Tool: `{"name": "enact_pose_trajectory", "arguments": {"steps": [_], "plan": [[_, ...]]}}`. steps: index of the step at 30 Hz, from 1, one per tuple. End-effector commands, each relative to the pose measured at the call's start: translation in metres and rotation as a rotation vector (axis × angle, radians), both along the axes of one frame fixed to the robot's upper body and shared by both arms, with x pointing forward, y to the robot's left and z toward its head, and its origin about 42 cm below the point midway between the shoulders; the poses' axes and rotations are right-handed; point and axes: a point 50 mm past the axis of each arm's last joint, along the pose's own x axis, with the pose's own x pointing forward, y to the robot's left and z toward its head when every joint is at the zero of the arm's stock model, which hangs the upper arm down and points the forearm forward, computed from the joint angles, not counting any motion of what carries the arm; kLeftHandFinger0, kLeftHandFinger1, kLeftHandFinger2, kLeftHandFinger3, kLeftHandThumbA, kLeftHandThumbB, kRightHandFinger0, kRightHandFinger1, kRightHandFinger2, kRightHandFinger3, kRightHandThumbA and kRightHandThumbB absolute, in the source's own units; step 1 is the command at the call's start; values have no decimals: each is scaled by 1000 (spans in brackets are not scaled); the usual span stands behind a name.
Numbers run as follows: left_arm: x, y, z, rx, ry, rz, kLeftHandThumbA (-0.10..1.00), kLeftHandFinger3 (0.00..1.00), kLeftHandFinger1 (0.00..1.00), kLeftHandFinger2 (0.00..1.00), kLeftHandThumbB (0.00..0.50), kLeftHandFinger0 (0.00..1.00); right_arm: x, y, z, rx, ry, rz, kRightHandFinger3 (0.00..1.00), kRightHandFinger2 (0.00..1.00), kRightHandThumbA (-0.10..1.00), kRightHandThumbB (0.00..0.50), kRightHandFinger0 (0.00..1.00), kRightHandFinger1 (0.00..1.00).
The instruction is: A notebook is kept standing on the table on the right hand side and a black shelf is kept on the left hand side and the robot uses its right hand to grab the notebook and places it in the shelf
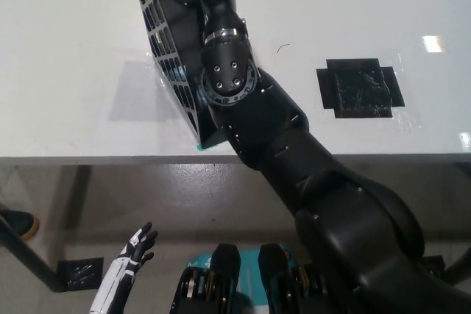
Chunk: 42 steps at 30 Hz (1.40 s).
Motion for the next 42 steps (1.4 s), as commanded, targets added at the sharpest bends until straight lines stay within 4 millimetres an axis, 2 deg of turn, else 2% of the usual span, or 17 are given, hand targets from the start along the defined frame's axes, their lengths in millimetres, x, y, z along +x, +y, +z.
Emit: {"name": "enact_pose_trajectory", "arguments": {"steps": [1,4,10,15,20,23,25,26,28,29,31,33,35,37,38,40,42], "plan": [[0,3,8,15,-39,-20,1000,1000,1000,1000,171,1000,-5,14,48,-6,-164,49,1000,1000,1000,332,1000,1000],[-1,2,8,9,-38,-18,1000,1000,1000,1000,181,1000,-4,10,52,-10,-188,21,1000,1000,1000,358,1000,1000],[-1,2,7,8,-38,-18,1000,1000,1000,1000,186,1000,-3,-2,67,25,-252,22,1000,1000,1000,348,1000,1000],[0,2,8,13,-47,-15,1000,1000,1000,1000,142,1000,-10,-29,104,52,-398,21,1000,1000,1000,355,1000,1000],[-1,4,8,-1,-34,-4,1000,1000,1000,1000,137,1000,-41,-76,154,46,-570,3,1000,1000,1000,341,1000,1000],[1,5,7,27,-40,0,1000,1000,1000,1000,144,1000,-78,-113,180,92,-675,26,1000,1000,1000,366,1000,1000],[2,5,7,32,-39,2,1000,1000,1000,1000,146,1000,-99,-131,185,82,-739,25,1000,1000,1000,391,1000,1000],[2,4,8,26,-38,4,1000,1000,1000,1000,152,1000,-121,-147,185,71,-814,26,1000,1000,1000,389,1000,1000],[3,4,8,24,-37,-3,1000,1000,1000,1000,170,1000,-143,-160,179,74,-854,25,1000,1000,1000,398,1000,1000],[5,4,9,26,-45,1,1000,1000,1000,1000,176,1000,-167,-173,168,77,-910,30,1000,1000,1000,399,1000,1000],[6,5,9,26,-50,6,1000,1000,1000,1000,172,1000,-182,-180,159,69,-939,48,1000,1000,1000,405,1000,1000],[8,5,9,23,-50,6,1000,1000,1000,1000,157,1000,-206,-192,135,55,-962,73,1000,1000,1000,405,1000,1000],[7,4,9,14,-47,9,1000,1000,1000,1000,191,1000,-225,-199,112,45,-947,84,1000,1000,1000,394,1000,1000],[8,2,9,12,-48,8,1000,1000,1000,1000,199,1000,-236,-203,98,33,-929,99,1000,1000,1000,405,1000,1000],[7,3,9,12,-50,5,1000,1000,1000,1000,188,1000,-246,-206,81,47,-893,110,1000,1000,1000,418,1000,1000],[8,1,10,7,-54,2,1000,1000,1000,1000,179,1000,-258,-211,48,35,-852,72,1000,1000,1000,371,1000,1000],[9,-1,11,0,-54,0,1000,1000,1000,1000,185,1000,-261,-215,23,16,-800,42,1000,1000,1000,360,1000,1000]]}}
